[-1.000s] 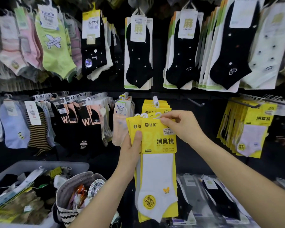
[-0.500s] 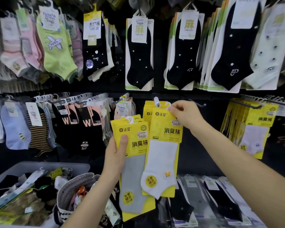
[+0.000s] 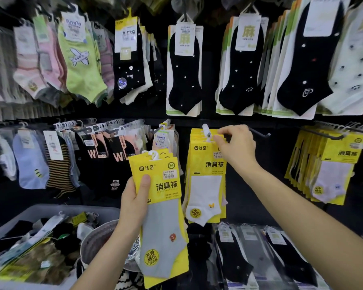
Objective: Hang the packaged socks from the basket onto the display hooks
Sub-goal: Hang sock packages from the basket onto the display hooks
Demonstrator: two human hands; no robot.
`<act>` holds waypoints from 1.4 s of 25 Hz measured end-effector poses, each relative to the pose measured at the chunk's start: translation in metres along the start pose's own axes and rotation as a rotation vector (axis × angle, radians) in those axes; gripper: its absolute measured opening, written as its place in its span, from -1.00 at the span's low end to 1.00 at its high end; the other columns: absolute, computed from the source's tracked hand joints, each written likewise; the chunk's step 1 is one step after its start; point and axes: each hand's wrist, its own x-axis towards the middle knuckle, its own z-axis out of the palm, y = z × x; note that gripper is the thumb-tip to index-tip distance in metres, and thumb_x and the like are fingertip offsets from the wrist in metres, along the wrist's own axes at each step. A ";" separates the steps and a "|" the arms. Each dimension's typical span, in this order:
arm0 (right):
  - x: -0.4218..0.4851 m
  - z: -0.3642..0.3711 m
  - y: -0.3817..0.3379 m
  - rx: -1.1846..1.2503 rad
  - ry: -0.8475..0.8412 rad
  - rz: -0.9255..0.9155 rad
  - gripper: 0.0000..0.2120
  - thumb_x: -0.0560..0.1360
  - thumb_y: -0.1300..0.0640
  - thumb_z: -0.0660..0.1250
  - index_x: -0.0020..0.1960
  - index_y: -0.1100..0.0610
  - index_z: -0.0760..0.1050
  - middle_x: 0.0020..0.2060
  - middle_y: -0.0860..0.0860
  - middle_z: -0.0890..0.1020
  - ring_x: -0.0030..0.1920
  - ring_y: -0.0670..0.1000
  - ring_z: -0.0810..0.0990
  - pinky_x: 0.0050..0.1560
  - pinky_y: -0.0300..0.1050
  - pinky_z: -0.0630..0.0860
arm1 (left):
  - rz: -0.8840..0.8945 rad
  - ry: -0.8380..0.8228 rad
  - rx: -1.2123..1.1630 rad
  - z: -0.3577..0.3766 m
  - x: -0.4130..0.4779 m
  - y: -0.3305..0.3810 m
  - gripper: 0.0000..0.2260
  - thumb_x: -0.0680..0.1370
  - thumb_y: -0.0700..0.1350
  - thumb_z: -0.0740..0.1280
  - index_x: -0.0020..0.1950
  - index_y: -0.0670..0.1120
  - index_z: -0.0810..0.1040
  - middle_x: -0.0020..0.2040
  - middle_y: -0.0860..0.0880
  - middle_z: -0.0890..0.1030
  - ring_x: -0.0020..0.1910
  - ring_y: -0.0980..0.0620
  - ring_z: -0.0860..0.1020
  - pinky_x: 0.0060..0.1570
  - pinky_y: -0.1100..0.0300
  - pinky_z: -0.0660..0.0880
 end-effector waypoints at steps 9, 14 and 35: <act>-0.052 -0.002 -0.010 0.362 -0.305 0.077 -0.65 0.29 -0.09 0.51 -0.14 0.08 0.45 -0.27 -0.01 0.56 -0.28 -0.07 0.48 -0.17 -0.08 0.51 | 0.056 -0.174 -0.117 0.055 -0.016 0.011 -0.70 0.49 0.09 0.23 0.18 0.08 0.54 0.02 0.04 0.68 0.00 0.02 0.65 -0.16 0.27 0.56; -0.049 -0.015 0.011 0.564 -0.323 0.222 -0.79 0.41 0.09 0.45 -0.12 0.14 0.44 -0.23 0.08 0.66 -0.24 -0.03 0.62 -0.27 -0.19 0.55 | 0.003 -0.203 -0.222 0.073 -0.022 0.016 -0.73 0.52 0.05 0.20 -0.11 0.48 0.52 -0.07 0.23 0.67 -0.05 0.13 0.65 -0.07 0.15 0.59; -0.010 0.006 0.020 0.258 -0.172 0.229 -0.73 0.45 0.00 0.39 0.08 0.09 0.48 -0.04 0.03 0.63 -0.02 0.03 0.61 0.02 0.03 0.55 | -0.008 0.016 -0.056 0.004 0.003 0.000 -0.91 0.55 0.02 0.26 -0.01 0.06 0.52 -0.09 0.07 0.67 -0.14 0.16 0.65 -0.21 0.25 0.53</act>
